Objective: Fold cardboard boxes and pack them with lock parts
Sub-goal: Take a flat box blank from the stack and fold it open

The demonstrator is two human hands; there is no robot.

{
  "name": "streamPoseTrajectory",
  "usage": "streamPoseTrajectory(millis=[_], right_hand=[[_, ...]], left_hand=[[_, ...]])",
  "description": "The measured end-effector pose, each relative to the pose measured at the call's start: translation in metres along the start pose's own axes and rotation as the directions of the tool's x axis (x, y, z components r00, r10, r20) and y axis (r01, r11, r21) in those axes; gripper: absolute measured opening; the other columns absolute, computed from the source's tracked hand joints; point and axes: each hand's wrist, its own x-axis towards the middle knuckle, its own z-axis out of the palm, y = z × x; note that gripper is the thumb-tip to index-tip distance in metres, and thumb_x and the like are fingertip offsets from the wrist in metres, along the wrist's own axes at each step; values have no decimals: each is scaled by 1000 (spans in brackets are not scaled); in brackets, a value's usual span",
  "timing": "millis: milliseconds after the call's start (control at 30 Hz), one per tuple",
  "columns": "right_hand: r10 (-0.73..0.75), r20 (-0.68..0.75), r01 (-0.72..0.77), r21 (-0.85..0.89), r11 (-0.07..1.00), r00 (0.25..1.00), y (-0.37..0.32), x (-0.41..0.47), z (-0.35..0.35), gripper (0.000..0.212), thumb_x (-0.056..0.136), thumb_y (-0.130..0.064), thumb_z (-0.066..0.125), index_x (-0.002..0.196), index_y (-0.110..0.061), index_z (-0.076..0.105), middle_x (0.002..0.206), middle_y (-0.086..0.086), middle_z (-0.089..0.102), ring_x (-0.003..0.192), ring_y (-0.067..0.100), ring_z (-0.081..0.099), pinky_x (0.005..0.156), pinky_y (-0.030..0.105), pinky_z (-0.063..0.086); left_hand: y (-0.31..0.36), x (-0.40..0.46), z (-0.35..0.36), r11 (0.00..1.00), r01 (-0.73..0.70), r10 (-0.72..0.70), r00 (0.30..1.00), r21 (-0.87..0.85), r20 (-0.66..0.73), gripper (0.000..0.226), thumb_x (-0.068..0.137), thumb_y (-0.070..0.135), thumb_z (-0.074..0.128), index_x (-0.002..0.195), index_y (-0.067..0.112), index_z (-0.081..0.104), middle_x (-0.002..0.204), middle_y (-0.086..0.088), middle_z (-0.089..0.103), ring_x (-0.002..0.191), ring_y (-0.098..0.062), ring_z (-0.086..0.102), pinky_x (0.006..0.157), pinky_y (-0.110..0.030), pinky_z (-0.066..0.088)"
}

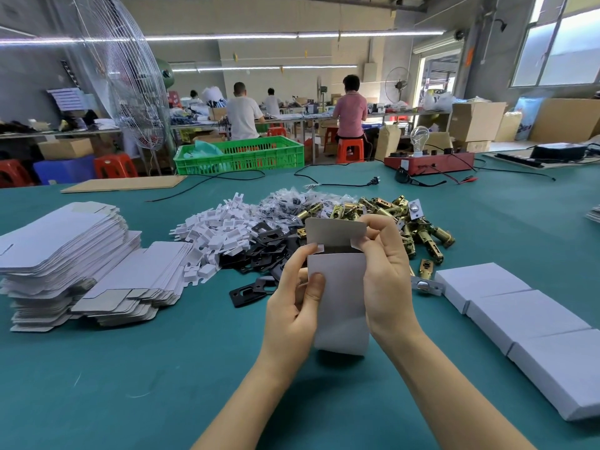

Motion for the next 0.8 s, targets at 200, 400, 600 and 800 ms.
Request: streamPoseTrajectory(millis=[200, 400, 600, 800], right_hand=[[-41, 14, 41, 2, 999, 999, -3, -4, 3, 23, 90, -7, 39, 85, -22, 55, 75, -20, 55, 74, -1, 50, 69, 9, 39], [-95, 73, 98, -49, 994, 993, -7, -8, 6, 10, 91, -26, 52, 84, -20, 53, 75, -15, 50, 72, 3, 46, 69, 13, 37], [-59, 87, 67, -93, 993, 994, -5, -9, 6, 7, 88, -20, 54, 81, -19, 53, 74, -12, 50, 69, 4, 45, 65, 13, 37], [-31, 126, 46, -119, 992, 992, -2, -14, 10, 5, 82, -25, 56, 86, -22, 53, 78, -15, 54, 70, 5, 47, 65, 16, 39]], left_hand=[[8, 3, 7, 989, 68, -72, 997, -131, -29, 28, 93, 35, 45, 109, 56, 55, 99, -13, 64, 86, -11, 58, 78, -20, 47], [14, 6, 7, 959, 160, -181, 981, -234, -68, 21, 90, 49, 50, 108, 40, 57, 99, 7, 68, 97, -17, 61, 94, -39, 49], [30, 11, 5, 926, 205, -248, 963, -317, -101, 74, 67, 83, 58, 105, 20, 57, 105, -31, 54, 94, -40, 51, 94, -63, 40], [30, 17, 4, 893, 245, -339, 918, -378, -205, 38, 75, 60, 62, 87, 25, 54, 82, -3, 51, 80, -19, 46, 72, -35, 37]])
